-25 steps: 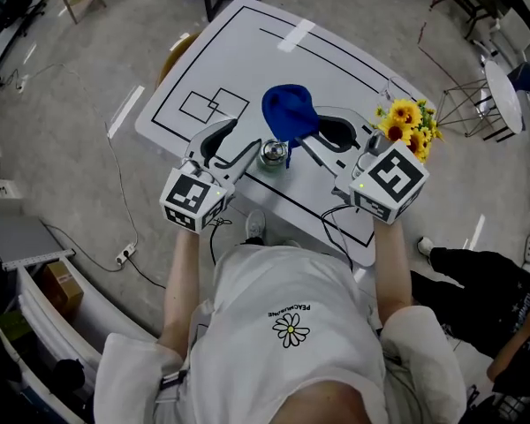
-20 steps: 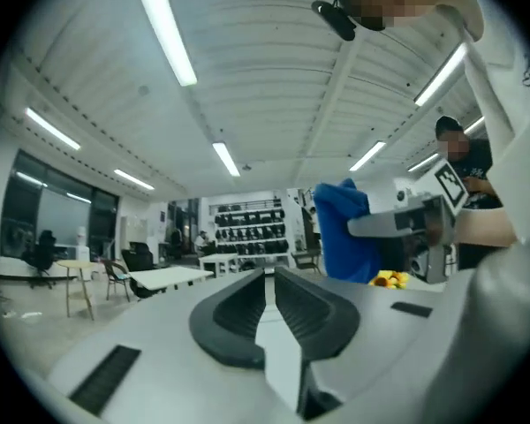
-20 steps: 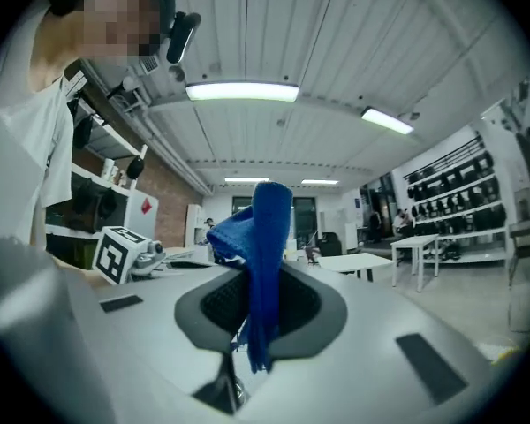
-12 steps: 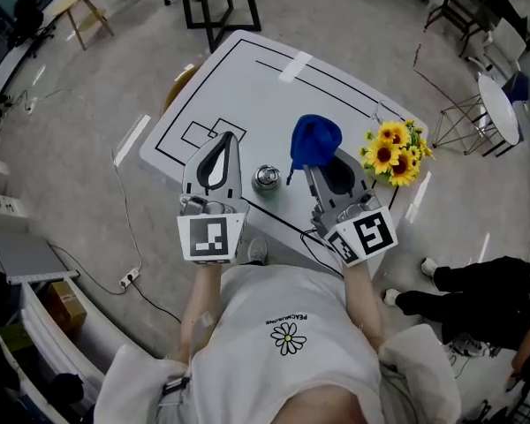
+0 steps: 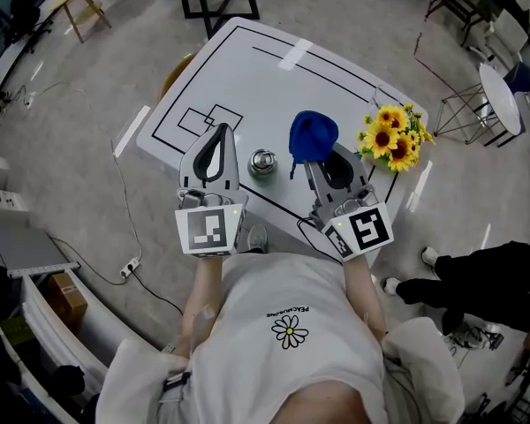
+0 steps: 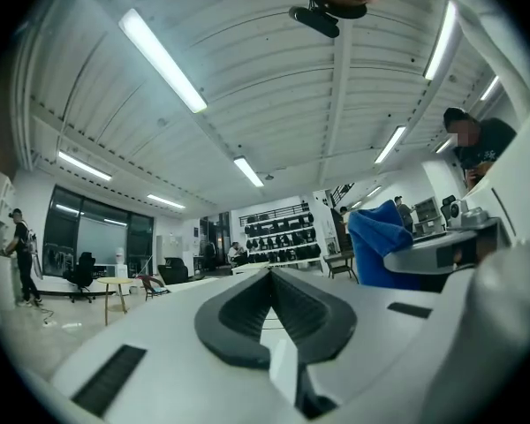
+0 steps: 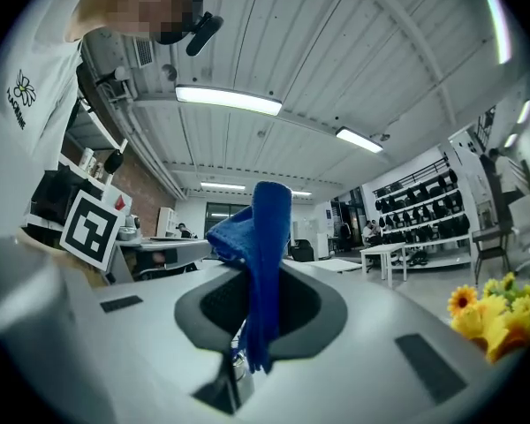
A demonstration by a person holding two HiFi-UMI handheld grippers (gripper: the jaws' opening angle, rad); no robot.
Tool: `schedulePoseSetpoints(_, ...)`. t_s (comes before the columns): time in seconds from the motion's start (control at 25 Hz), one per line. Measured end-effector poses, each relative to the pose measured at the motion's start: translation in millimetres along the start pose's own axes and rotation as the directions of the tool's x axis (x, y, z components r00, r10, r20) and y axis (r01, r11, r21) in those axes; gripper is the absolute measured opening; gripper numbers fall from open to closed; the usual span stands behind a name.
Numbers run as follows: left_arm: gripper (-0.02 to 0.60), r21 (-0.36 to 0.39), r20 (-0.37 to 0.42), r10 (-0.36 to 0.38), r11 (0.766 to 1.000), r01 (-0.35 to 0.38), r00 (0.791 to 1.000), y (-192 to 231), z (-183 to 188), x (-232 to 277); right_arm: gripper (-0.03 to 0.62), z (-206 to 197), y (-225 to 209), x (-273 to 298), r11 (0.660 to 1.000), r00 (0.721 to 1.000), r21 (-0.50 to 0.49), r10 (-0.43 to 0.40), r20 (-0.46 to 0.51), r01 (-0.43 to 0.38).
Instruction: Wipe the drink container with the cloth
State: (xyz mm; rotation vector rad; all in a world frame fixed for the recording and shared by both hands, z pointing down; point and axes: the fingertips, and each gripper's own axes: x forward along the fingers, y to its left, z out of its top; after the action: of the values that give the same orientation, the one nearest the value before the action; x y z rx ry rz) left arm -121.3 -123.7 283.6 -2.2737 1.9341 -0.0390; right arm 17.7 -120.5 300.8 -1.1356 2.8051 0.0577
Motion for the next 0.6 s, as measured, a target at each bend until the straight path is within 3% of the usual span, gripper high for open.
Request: schedulePoseSetpoints(0.6,-0.002,0.003,0.013,0.014,1.000,-0.014,1.000,-2.1,8.7,-9.3,0.041,6.3,-4.4,-9.1,1.000,1.000,-0.012,-0.006,0.007,0.006)
